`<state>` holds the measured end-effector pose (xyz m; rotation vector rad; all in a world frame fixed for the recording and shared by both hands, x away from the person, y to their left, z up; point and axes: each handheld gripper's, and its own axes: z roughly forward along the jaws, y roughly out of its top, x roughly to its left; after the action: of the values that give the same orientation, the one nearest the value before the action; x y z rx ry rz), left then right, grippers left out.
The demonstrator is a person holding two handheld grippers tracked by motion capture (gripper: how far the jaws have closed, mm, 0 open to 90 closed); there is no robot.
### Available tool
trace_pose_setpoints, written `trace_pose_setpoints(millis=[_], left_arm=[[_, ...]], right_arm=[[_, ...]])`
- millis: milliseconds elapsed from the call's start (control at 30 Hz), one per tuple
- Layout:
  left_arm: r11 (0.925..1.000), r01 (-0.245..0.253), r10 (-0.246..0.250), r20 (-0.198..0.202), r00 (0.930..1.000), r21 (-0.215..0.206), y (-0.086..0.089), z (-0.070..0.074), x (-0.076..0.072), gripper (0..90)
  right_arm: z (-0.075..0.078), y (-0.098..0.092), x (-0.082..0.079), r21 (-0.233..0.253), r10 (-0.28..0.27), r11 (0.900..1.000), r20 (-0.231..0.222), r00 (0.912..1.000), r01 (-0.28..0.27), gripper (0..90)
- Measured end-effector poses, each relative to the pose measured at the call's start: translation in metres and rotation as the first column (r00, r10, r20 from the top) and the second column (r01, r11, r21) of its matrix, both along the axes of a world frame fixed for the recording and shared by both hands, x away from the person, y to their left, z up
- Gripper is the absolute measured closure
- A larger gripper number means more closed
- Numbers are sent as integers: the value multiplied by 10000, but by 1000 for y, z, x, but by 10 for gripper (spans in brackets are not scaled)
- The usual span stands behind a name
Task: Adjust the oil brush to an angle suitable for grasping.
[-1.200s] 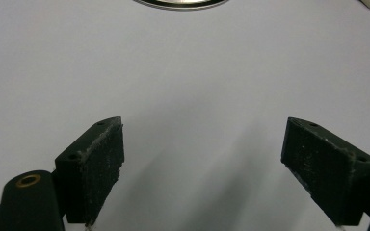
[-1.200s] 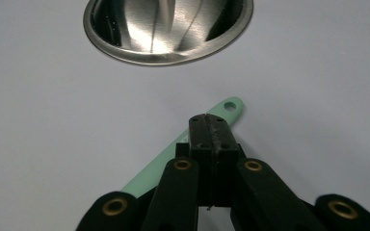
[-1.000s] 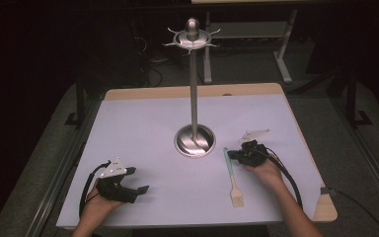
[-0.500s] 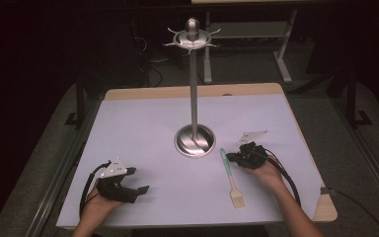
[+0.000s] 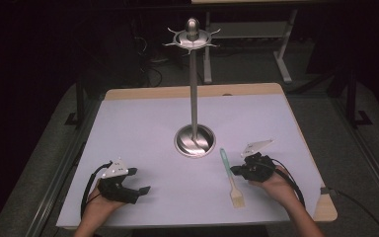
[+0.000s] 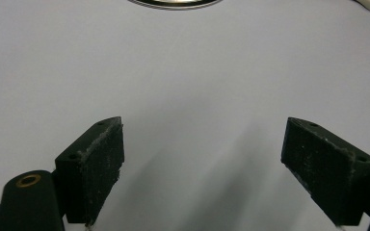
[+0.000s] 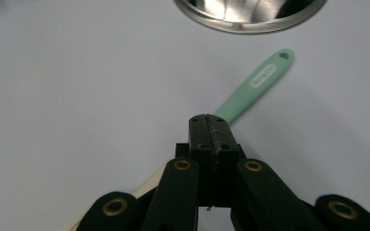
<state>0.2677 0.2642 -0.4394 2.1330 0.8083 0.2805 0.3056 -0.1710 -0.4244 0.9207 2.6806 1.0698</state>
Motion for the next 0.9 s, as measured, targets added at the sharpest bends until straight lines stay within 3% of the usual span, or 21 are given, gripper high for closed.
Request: trace_pose_setpoints(millis=[300, 567, 900], left_arm=[[10000, -16, 16, -2, 10000, -14, 1, 0, 0, 148], [10000, 17, -17, -4, 10000, -2, -1, 1, -2, 148], [10000, 11, -11, -51, 10000, 31, 0, 0, -1, 148]], right_arm=[[1, 8, -19, -145, 392, 9991, -506, 9980, -400, 900], [-5, 15, -24, -381, 622, 9971, -768, 9951, -652, 900], [-8, 23, -26, -920, 704, 9928, -747, 9947, -771, 900]])
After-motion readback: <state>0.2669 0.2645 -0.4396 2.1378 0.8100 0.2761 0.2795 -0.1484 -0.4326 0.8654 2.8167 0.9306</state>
